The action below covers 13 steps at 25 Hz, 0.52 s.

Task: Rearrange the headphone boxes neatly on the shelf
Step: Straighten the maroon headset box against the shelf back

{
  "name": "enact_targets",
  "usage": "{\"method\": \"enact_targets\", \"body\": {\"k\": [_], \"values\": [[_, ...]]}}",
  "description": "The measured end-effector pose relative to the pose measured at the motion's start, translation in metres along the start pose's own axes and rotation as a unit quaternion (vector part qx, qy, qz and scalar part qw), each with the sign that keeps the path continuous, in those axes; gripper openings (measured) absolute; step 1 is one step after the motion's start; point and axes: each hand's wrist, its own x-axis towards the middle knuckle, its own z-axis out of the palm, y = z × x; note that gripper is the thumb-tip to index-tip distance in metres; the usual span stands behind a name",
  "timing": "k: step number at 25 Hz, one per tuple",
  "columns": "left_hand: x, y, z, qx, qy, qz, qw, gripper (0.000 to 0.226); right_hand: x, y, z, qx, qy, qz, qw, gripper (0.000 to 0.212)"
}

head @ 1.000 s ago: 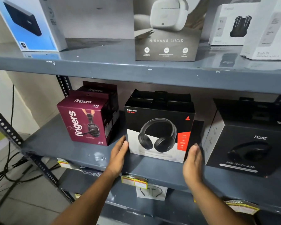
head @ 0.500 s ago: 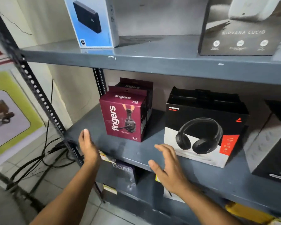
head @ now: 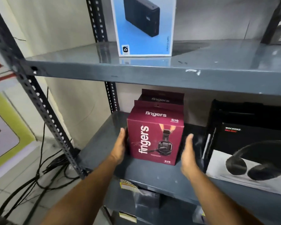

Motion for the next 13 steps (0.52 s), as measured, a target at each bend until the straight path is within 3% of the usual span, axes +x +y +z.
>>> {"method": "enact_targets", "body": {"k": [3, 8, 13], "values": [[0.006, -0.015, -0.002, -0.006, -0.022, -0.022, 1.000, 0.054, 0.003, 0.009, 0.009, 0.050, 0.002, 0.022, 0.999, 0.094], [0.010, -0.022, 0.002, 0.072, -0.028, -0.025, 0.997, 0.094, 0.006, 0.014, 0.020, 0.038, 0.091, 0.005, 0.995, 0.066], [0.010, -0.020, 0.002, 0.069, -0.018, -0.035, 0.997, 0.121, 0.004, 0.020, 0.022, 0.024, 0.157, -0.009, 0.987, 0.065]]}}
